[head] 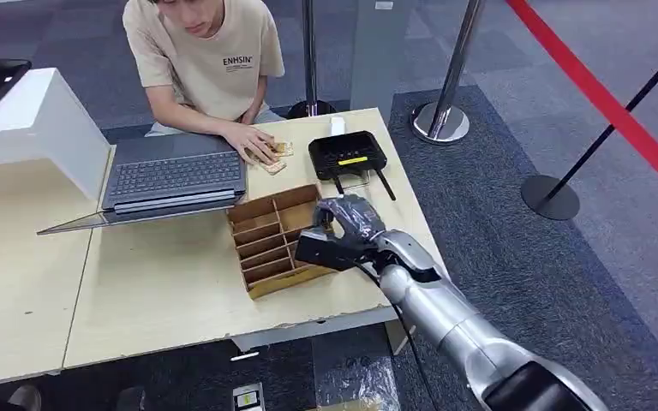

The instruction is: Pass the card to the sensor for recognition and then transmit it.

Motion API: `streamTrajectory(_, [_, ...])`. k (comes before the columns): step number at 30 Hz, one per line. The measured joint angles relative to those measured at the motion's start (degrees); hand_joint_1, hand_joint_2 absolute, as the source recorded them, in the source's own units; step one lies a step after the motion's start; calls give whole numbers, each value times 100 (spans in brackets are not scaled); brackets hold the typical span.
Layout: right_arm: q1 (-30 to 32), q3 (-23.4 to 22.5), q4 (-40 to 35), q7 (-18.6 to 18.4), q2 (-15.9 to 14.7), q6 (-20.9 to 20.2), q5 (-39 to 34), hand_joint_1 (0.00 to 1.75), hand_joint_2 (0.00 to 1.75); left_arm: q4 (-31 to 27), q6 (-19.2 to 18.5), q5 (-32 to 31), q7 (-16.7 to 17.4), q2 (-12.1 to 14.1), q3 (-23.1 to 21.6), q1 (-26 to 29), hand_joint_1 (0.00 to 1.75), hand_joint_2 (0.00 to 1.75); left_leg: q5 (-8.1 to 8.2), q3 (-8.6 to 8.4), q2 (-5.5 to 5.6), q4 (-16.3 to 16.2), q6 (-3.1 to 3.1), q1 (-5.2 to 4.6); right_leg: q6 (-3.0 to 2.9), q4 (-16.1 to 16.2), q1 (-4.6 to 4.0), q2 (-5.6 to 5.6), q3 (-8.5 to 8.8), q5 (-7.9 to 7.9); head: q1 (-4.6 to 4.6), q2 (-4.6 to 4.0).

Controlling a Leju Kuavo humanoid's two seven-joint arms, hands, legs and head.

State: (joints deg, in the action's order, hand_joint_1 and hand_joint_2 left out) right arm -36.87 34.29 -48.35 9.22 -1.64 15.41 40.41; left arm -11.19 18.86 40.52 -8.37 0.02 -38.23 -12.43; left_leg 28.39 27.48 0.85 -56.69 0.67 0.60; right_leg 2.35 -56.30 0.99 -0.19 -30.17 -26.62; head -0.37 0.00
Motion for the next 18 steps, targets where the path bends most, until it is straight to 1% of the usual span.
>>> streamTrajectory(1, [2,2,24,0,9,4,0,134,175,0,0,0,2,0,0,0,0,0,0,0,0,0,0,0,0,0,0,0,0,0,0,0])
streamTrajectory(5, [1,4,103,7,33,22,9,133,175,0,0,-13,2,0,-9,-7,0,0,0,0,0,0,0,0,0,0,0,0,0,0,0,0])
streamTrajectory(7, [-4,9,149,15,46,33,11,120,175,0,0,-15,2,-2,-31,-11,0,0,0,0,0,0,0,0,0,0,0,0,0,0,0,0])
streamTrajectory(9, [-11,11,177,17,59,35,11,112,175,0,0,-17,2,-2,-39,-13,0,0,0,0,0,0,0,0,0,0,0,0,0,0,0,0])
streamTrajectory(11, [-14,13,205,26,63,42,11,112,175,0,0,-17,6,-2,-42,-14,0,0,0,0,0,0,0,0,0,0,0,0,1,0,0,0])
streamTrajectory(12, [-16,13,221,33,63,44,11,115,175,0,-2,-17,9,-2,-44,-14,0,0,0,0,0,0,0,0,0,0,0,0,1,0,0,0])
streamTrajectory(13, [-17,15,232,33,66,48,11,115,175,0,0,-20,9,-2,-48,-15,0,0,0,0,0,0,0,0,0,0,0,0,1,0,0,0])
streamTrajectory(15, [-21,15,253,33,72,50,11,110,175,0,-2,-33,9,-2,-57,-16,0,0,0,-1,0,0,0,0,0,0,0,0,1,0,0,0])
streamTrajectory(16, [-21,15,264,33,74,50,11,101,175,0,-2,-33,9,-2,-66,-16,0,0,0,0,0,0,0,0,0,0,0,0,0,0,0,0])
streamTrajectory(18, [-33,22,291,37,81,52,15,101,175,0,-4,-35,13,-9,-79,-16,0,0,0,0,0,0,0,0,0,0,0,0,0,0,0,0])
